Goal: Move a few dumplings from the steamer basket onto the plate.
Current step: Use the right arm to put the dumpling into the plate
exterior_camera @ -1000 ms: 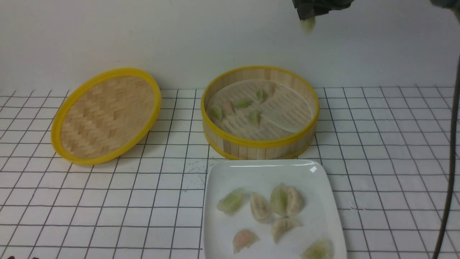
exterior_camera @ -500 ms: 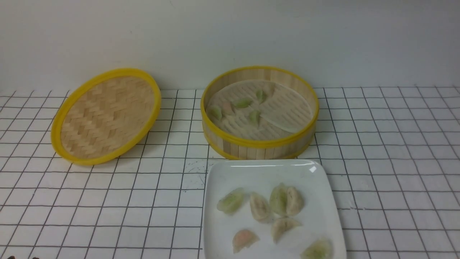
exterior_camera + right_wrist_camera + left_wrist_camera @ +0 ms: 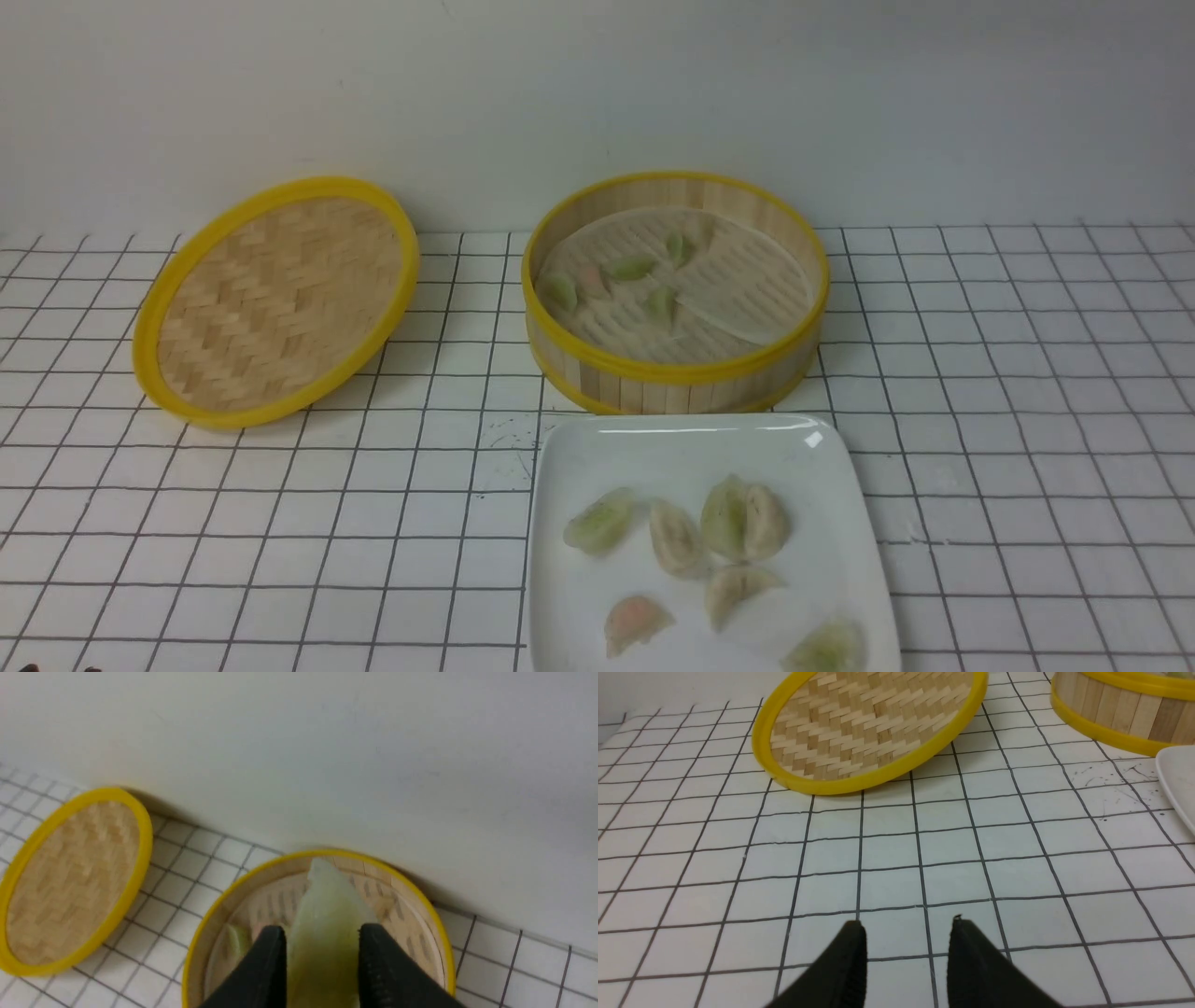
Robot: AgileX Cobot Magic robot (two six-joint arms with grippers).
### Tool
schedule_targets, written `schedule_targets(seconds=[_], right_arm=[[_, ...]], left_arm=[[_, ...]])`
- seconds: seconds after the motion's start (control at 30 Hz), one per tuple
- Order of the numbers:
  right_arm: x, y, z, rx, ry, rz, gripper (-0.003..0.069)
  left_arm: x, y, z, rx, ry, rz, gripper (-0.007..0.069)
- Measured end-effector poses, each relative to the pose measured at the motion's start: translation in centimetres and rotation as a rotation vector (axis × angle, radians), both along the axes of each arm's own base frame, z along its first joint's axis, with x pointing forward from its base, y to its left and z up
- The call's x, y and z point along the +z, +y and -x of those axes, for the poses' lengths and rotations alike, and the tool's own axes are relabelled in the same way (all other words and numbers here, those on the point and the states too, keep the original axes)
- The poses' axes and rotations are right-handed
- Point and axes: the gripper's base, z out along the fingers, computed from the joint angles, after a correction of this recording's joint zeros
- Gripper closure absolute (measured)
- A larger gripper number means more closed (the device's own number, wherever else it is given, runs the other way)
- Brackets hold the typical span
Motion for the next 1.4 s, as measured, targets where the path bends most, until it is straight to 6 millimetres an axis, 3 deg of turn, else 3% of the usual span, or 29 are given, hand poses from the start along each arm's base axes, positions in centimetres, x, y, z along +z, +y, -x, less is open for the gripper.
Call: schedule_targets(seconds=[0.17, 0.37, 1.4], right_arm=[[-6.0, 0.8, -2.4, 0.058, 0.135, 0.070, 0.0475], [-9.3, 1.7, -3.7, 0.103, 0.207, 0.047, 0.0475], [-8.2, 3.9, -3.0, 0.034, 0.402, -0.384, 0.0475]], left_arm=[[0.0, 0.0, 0.0, 0.000, 0.000, 0.000, 0.0400], [0.0, 0.0, 0.0, 0.000, 0.000, 0.000, 0.0400], [0.0, 0.0, 0.0, 0.000, 0.000, 0.000, 0.0400]])
